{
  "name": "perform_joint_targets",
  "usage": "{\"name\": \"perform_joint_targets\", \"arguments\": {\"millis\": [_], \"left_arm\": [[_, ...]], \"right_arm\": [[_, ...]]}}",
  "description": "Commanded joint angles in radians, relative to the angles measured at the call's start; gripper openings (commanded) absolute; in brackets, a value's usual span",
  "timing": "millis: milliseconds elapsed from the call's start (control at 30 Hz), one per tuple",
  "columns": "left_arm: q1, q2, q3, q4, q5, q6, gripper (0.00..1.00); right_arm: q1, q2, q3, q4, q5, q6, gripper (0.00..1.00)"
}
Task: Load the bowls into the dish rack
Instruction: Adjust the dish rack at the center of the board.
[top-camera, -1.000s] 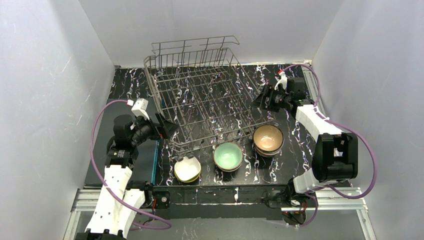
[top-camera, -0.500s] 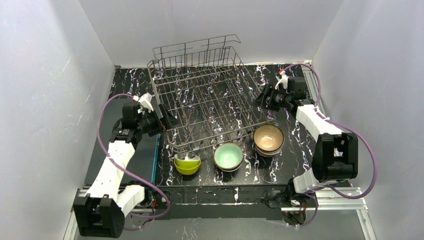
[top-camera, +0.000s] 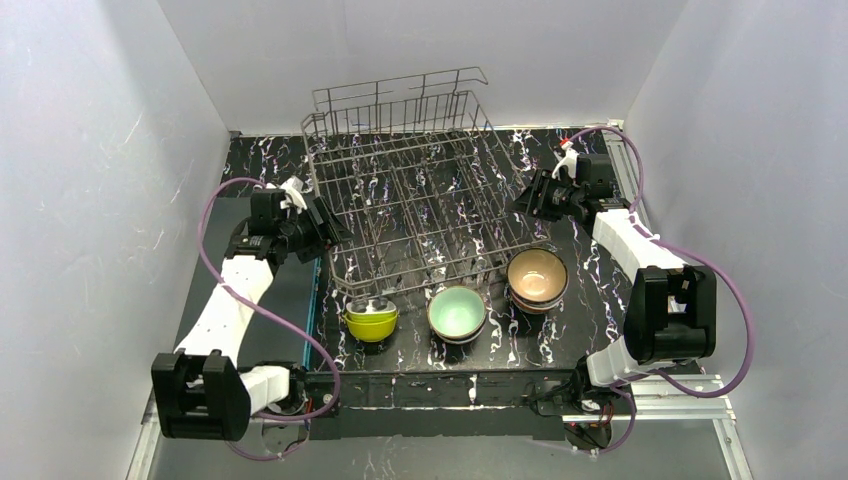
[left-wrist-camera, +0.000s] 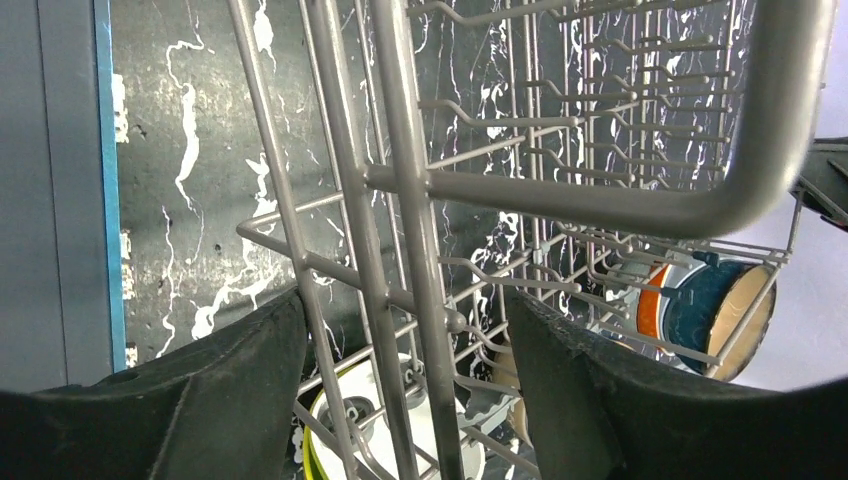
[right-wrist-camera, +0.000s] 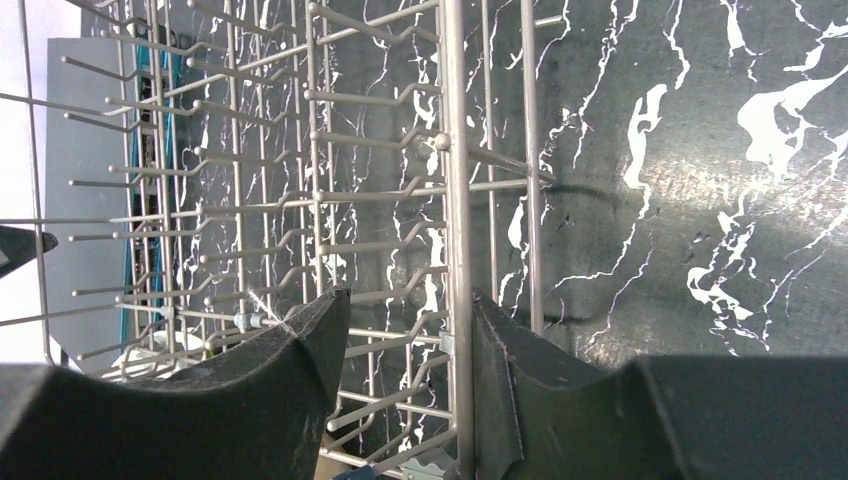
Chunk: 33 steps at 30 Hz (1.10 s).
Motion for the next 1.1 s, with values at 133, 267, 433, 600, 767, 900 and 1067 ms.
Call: {"name": "perform_joint_targets", "arguments": {"millis": [133, 267, 433, 600, 767, 900, 1067], "left_arm": [[-0.016, 0.080, 0.186, 0.214, 0.128, -0.013, 0.59], [-0.016, 0.164, 0.250, 0.205, 0.156, -0.005, 0.59], [-0.017, 0.229, 0.287, 0.219, 0.175, -0.008, 0.61], [-0.018, 0.276, 0.312, 0.233, 0.181, -0.008, 0.65], [-0.017, 0.312, 0.336, 0.193, 0.162, 0.013, 0.74], [-0.017, 0.325, 0.341, 0.133, 0.101, 0.039, 0.82], [-0.017, 0.342, 0.370, 0.034, -0.002, 0.065, 0.90]], "right_arm": [[0.014, -0.018, 0.061, 0.022, -0.038, 0.020, 0.43], [0.015, -0.020, 0.071, 0.022, -0.028, 0.022, 0.41], [0.015, -0.026, 0.080, 0.019, -0.021, 0.025, 0.41], [0.014, -0.025, 0.085, 0.018, -0.013, 0.026, 0.45], [0.014, -0.020, 0.090, 0.025, -0.017, 0.034, 0.51], [0.015, -0.027, 0.092, 0.023, -0.012, 0.038, 0.59], [0.014, -0.037, 0.098, 0.013, -0.006, 0.039, 0.68]]}}
